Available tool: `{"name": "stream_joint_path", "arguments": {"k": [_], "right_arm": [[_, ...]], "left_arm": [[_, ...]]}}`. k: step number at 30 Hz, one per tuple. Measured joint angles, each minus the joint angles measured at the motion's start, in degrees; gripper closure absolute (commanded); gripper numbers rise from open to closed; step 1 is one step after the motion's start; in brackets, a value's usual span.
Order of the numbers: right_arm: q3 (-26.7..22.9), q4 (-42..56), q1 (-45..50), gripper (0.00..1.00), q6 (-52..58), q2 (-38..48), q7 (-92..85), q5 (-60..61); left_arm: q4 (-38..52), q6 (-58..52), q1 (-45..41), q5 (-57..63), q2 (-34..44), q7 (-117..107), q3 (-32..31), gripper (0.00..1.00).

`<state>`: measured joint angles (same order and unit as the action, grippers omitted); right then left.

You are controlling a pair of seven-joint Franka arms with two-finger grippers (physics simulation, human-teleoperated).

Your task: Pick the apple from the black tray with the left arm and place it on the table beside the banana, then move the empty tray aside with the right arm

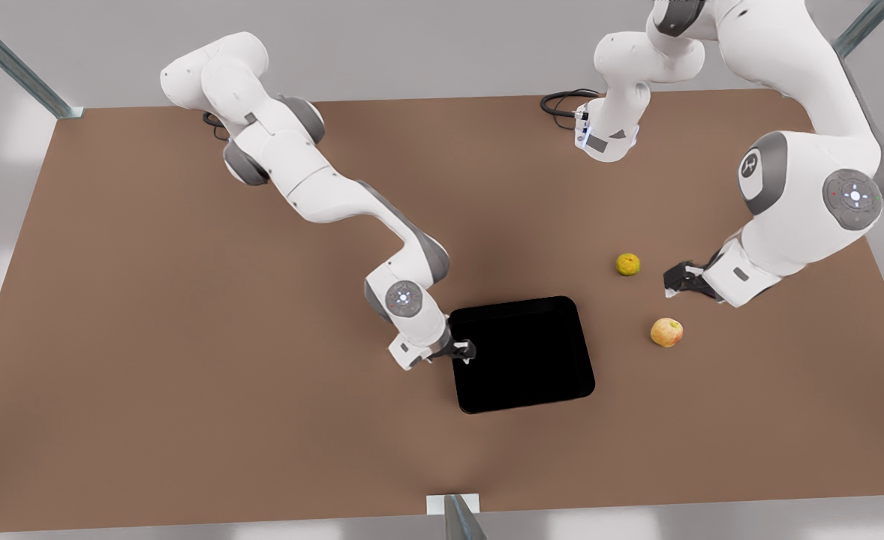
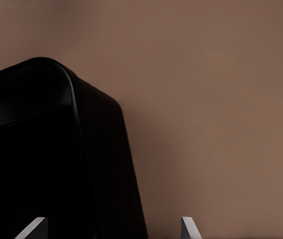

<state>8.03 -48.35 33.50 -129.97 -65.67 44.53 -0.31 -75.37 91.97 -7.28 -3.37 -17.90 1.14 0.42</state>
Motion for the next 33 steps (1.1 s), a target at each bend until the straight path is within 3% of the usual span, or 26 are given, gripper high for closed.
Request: {"name": "stream_joint_path", "arguments": {"k": [9, 16, 18, 21, 23, 25, 33], "right_arm": [[-0.39, 0.24, 0.51, 0.11, -4.52, -3.34, 4.73, -0.11], [-0.31, 0.24, 0.5, 0.6, -5.73, -3.56, 7.02, -0.32], [-0.24, 0.24, 0.46, 0.67, -5.88, -3.52, 7.5, -0.32], [-0.18, 0.24, 0.43, 0.77, -5.83, -3.25, 8.13, -0.33], [0.2, 0.2, 0.41, 0.79, -5.27, -1.98, 8.39, -0.3], [0.87, 0.15, 0.25, 0.88, -4.04, 0.08, 8.37, -0.2], [2.23, -0.43, -3.05, 0.85, 10.86, 11.13, 5.1, 0.12]], "left_arm": [[0.27, -3.28, -3.5, 2.09, -0.11, -1.53, -0.03, 0.0], [-0.29, -4.2, -2.42, 4.16, 0.84, -0.12, 1.22, 0.0], [-1.03, -4.35, -1.79, 4.02, 1.65, 0.3, 1.24, 0.0], [-9.15, -3.91, -1.11, 3.8, 7.68, 0.82, 1.21, 0.0], [-10.4, -3.25, -1.06, 3.39, 7.7, 1.12, 1.18, 0.0], [-10.57, -2.71, -0.41, 2.33, 7.58, 1.4, 1.16, 0.0], [-8.35, -1.54, -0.16, 1.5, 4.81, 2.13, 0.95, 0.0]]}}
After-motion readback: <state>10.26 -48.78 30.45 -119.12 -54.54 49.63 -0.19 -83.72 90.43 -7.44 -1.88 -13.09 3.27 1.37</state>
